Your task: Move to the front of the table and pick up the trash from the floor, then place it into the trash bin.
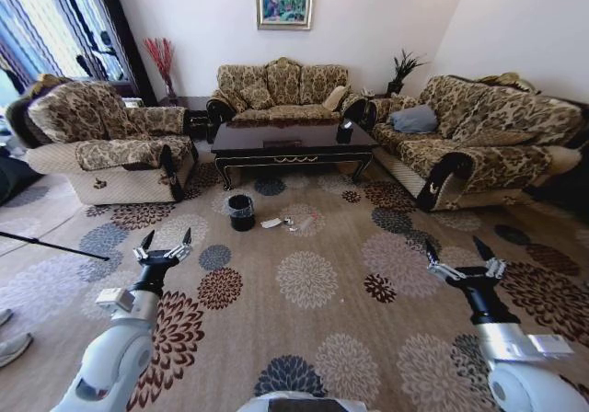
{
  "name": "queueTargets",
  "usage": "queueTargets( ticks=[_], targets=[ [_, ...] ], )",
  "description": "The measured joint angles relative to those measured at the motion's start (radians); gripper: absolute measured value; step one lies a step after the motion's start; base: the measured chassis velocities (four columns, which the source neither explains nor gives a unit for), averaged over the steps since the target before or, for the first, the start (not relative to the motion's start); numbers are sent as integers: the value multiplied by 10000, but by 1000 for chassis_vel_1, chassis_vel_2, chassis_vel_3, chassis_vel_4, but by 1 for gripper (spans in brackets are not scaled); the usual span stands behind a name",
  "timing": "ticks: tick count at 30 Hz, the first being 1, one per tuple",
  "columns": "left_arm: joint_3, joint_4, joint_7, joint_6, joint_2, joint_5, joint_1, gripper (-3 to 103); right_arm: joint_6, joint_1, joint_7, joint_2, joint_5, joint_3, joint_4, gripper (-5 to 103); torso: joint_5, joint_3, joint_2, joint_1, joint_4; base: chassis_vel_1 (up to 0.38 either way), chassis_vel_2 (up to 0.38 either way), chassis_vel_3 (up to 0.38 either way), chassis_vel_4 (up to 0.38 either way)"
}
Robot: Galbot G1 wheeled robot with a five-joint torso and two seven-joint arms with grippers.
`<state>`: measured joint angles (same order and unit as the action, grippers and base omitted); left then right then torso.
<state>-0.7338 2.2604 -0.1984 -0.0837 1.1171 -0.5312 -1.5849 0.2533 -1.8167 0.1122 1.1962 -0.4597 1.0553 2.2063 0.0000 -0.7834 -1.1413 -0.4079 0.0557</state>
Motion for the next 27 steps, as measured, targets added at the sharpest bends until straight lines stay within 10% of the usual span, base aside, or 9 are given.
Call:
queueTargets(
  ticks=[27],
  targets=[
    [41, 523, 98, -853, 282, 254, -389, 100, 370, -164, 95, 589, 1065, -411, 85, 100, 1, 675, 1235, 558, 0, 0, 0, 0, 0]
  ],
)
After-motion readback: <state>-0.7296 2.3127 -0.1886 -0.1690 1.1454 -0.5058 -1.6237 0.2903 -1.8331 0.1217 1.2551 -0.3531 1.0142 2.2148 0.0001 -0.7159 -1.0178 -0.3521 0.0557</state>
